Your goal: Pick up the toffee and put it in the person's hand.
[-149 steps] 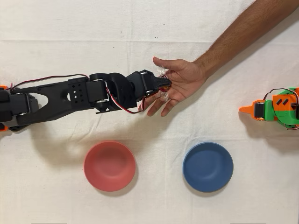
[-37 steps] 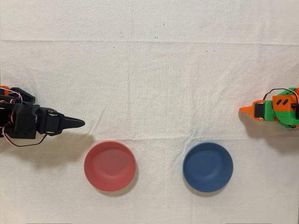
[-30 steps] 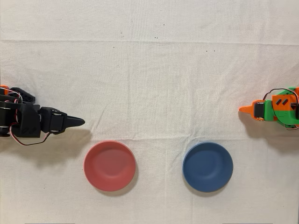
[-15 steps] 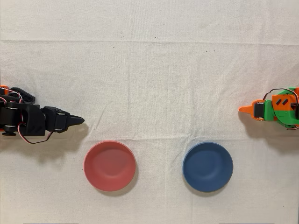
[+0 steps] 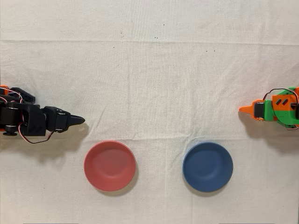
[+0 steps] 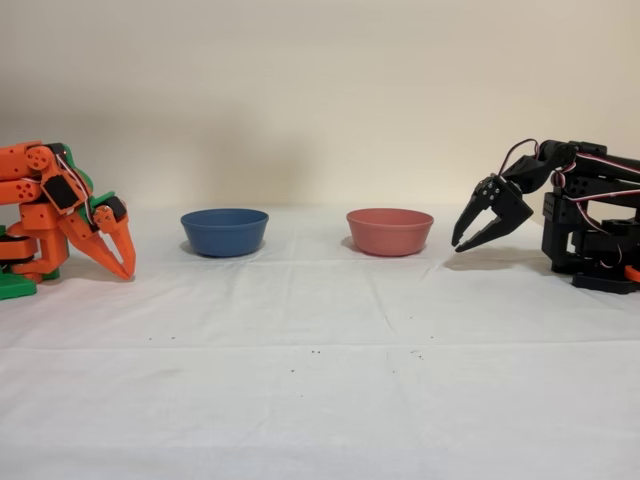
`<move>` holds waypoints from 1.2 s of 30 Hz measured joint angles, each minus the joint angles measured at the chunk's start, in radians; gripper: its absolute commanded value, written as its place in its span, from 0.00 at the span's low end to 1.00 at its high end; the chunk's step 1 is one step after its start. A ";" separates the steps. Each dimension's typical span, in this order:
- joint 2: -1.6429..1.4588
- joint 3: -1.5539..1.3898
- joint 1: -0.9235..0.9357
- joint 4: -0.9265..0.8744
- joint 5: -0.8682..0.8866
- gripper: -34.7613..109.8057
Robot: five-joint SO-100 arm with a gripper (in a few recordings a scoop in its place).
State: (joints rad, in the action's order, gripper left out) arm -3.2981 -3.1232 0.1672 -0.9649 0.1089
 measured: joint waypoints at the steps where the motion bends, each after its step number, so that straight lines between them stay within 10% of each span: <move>1: 0.000 -0.005 0.000 0.003 0.000 0.24; 36: 0.000 -0.038 0.000 0.023 0.043 0.24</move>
State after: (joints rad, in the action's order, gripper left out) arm -3.2981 -3.1615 0.1672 -0.9419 0.1519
